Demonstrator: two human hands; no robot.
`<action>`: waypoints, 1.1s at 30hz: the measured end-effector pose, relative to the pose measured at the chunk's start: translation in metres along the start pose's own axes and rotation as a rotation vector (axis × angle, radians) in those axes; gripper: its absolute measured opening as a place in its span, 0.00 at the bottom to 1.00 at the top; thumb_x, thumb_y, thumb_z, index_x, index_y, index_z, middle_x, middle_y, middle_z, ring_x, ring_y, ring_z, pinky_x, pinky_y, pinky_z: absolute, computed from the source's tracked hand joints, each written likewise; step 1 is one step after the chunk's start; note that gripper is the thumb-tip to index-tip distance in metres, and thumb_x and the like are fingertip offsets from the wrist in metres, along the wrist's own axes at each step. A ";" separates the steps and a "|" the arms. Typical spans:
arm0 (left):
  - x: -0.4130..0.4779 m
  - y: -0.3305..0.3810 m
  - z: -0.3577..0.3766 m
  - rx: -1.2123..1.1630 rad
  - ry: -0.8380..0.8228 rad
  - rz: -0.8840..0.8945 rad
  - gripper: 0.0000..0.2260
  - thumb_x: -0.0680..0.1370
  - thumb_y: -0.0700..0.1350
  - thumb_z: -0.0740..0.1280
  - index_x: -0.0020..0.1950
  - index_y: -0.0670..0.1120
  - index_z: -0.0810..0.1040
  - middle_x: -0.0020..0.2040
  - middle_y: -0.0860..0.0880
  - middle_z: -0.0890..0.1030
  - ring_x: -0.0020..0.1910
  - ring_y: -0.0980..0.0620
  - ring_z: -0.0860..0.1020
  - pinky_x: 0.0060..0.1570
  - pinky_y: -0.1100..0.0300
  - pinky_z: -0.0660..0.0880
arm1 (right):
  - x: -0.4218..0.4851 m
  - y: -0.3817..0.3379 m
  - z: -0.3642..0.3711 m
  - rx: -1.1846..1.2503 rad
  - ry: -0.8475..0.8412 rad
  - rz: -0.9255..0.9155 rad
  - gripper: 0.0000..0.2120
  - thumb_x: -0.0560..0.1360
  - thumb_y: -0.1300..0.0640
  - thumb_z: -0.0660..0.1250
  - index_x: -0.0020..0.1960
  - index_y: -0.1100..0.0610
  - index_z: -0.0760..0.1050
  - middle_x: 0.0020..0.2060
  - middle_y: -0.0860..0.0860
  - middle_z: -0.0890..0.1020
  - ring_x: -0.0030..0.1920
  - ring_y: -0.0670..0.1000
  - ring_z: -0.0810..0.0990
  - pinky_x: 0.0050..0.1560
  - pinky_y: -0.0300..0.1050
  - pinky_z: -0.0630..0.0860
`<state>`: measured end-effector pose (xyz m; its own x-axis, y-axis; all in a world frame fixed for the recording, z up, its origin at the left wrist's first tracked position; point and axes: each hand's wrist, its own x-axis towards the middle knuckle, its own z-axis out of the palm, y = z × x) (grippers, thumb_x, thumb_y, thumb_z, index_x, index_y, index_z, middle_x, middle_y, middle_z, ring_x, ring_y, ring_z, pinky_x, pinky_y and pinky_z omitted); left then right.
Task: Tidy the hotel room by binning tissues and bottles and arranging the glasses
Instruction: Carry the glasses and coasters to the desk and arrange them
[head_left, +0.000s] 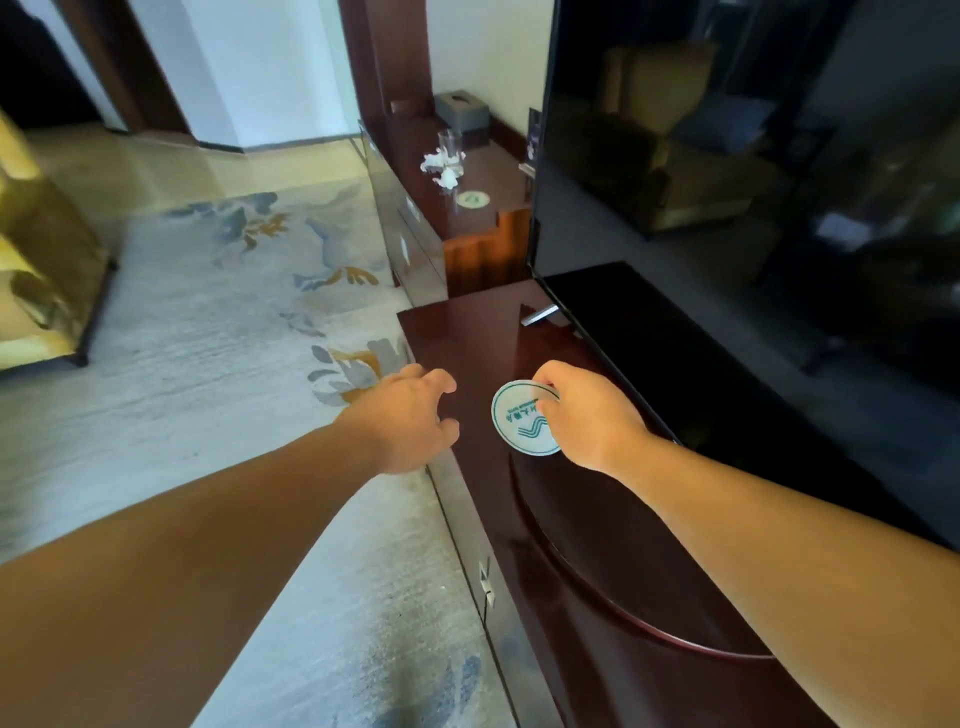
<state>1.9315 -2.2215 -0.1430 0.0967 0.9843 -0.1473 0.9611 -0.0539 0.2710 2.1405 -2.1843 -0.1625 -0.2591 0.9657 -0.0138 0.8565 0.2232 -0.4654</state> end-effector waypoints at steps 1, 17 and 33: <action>-0.009 -0.003 -0.012 0.002 0.026 -0.020 0.22 0.77 0.52 0.61 0.71 0.51 0.66 0.68 0.48 0.69 0.66 0.46 0.69 0.61 0.52 0.69 | 0.001 -0.012 -0.005 0.007 0.007 -0.036 0.03 0.78 0.55 0.60 0.46 0.49 0.71 0.42 0.47 0.80 0.44 0.52 0.78 0.40 0.50 0.76; -0.234 -0.167 -0.147 0.061 0.351 -0.489 0.23 0.78 0.53 0.61 0.73 0.52 0.63 0.70 0.48 0.66 0.65 0.45 0.69 0.55 0.54 0.69 | -0.019 -0.294 0.012 -0.010 -0.048 -0.653 0.02 0.78 0.56 0.61 0.47 0.50 0.71 0.43 0.49 0.80 0.45 0.55 0.76 0.42 0.50 0.73; -0.549 -0.389 -0.177 0.042 0.497 -0.894 0.23 0.77 0.52 0.62 0.72 0.51 0.66 0.69 0.46 0.69 0.66 0.44 0.69 0.57 0.53 0.68 | -0.173 -0.649 0.176 0.054 -0.222 -1.120 0.05 0.76 0.57 0.61 0.43 0.48 0.70 0.42 0.47 0.79 0.43 0.52 0.75 0.37 0.44 0.68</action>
<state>1.4588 -2.7110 0.0004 -0.7687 0.6253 0.1346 0.6384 0.7373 0.2208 1.5508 -2.5191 -0.0136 -0.9429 0.1818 0.2792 0.0754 0.9327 -0.3526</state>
